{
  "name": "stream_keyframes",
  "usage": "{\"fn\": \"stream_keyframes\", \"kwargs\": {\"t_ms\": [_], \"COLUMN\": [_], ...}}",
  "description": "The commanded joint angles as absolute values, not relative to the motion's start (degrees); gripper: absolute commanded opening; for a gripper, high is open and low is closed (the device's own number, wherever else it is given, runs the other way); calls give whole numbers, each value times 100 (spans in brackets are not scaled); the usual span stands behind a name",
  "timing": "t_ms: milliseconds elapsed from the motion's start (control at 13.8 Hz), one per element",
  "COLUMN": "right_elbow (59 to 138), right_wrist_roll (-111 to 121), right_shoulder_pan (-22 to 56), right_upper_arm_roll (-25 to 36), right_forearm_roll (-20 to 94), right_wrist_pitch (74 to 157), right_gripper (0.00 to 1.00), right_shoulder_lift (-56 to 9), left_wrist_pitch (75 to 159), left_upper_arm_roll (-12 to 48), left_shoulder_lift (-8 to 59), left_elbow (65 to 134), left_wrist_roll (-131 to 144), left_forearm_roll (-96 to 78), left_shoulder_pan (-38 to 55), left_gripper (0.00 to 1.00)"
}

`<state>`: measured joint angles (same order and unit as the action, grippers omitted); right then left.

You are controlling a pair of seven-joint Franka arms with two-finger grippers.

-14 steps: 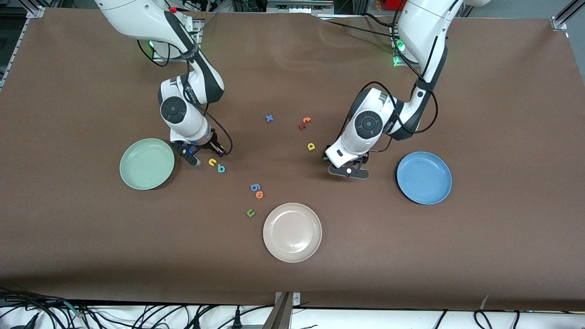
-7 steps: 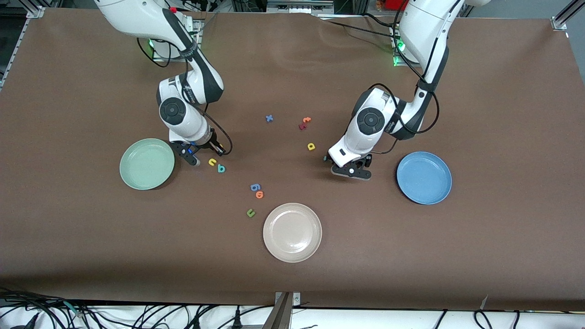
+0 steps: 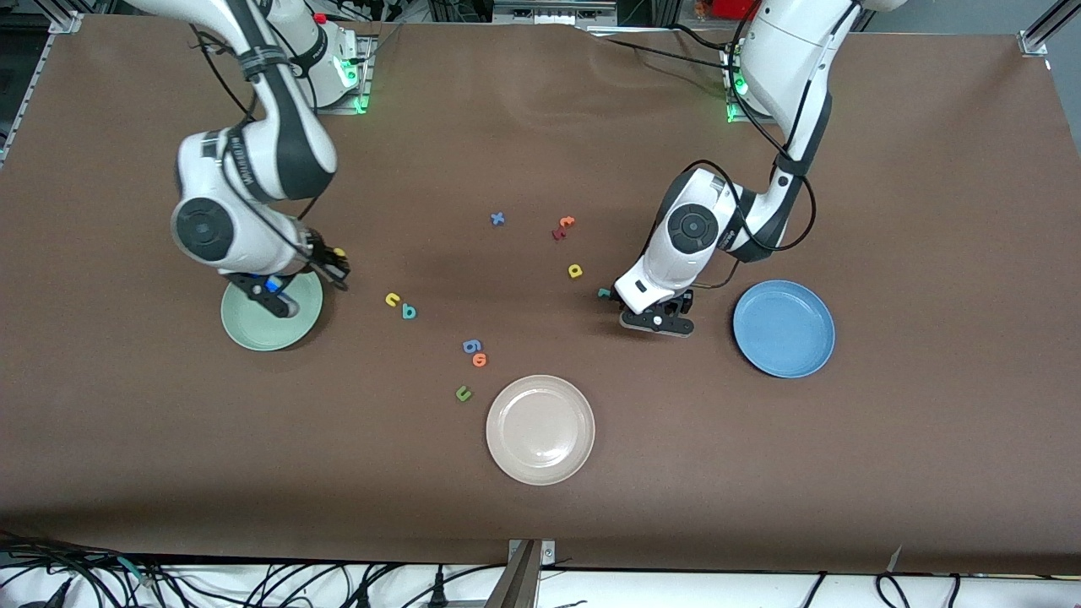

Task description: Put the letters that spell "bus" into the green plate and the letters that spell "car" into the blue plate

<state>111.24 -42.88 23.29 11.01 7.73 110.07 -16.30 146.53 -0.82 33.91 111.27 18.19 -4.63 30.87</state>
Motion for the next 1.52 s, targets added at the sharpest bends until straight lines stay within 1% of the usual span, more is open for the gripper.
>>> {"fn": "stream_keyframes", "kwargs": {"t_ms": [0, 145, 362, 435, 580, 725, 870, 942, 1087, 1159, 1232, 1304, 1377, 1449], "right_elbow": [11030, 11030, 11039, 11048, 11074, 11135, 11232, 11319, 11417, 11417, 11417, 11408, 11408, 11400], "right_wrist_roll": [-3029, -2157, -1260, -1013, -678, -449, -352, -352, -343, -343, -308, -238, -246, -272], "right_shoulder_pan": [2312, 2276, 2233, 2163, 2022, 2004, 1995, 1995, 1986, 1995, 1986, 1986, 1986, 1986], "right_upper_arm_roll": [1641, 1967, 2372, 2399, 2399, 2399, 2391, 2391, 2391, 2391, 2391, 2391, 2391, 2391], "right_forearm_roll": [870, 861, 835, 835, 835, 861, 861, 861, 861, 861, 861, 861, 870, 879], "right_wrist_pitch": [10846, 10846, 11082, 11257, 11643, 11829, 11970, 12136, 12505, 12516, 12498, 12489, 12481, 12454], "right_gripper": [0, 0, 0, 0, 0, 0, 0, 0, 0, 2, 18, 54, 87, 91], "right_shoulder_lift": [-1748, -1854, -2108, -2231, -2495, -2663, -2759, -2838, -2979, -2979, -2971, -2971, -2953, -2918], "left_wrist_pitch": [14792, 14783, 14783, 14783, 14783, 14783, 14783, 14783, 14783, 14783, 14783, 14783, 14783, 14783], "left_upper_arm_roll": [-79, -79, -79, -79, -79, -79, -88, -88, -79, -88, -88, -88, -88, -88], "left_shoulder_lift": [3471, 3480, 3507, 3507, 3507, 3507, 3507, 3507, 3507, 3507, 3507, 3507, 3507, 3507], "left_elbow": [11145, 11145, 11136, 11136, 11136, 11127, 11127, 11127, 11127, 11127, 11127, 11127, 11118, 11109], "left_wrist_roll": [1784, 1784, 1793, 1802, 1828, 1837, 1837, 1846, 1854, 1854, 1854, 1854, 1854, 1854], "left_forearm_roll": [-325, -325, -325, -334, -334, -325, -334, -325, -334, -334, -334, -334, -334, -334], "left_shoulder_pan": [3059, 3059, 3059, 3059, 3059, 3059, 3067, 3059, 3059, 3059, 3059, 3059, 3059, 3059], "left_gripper": [91, 87, 76, 68, 58, 48, 39, 37, 30, 28, 26, 23, 22, 20]}}
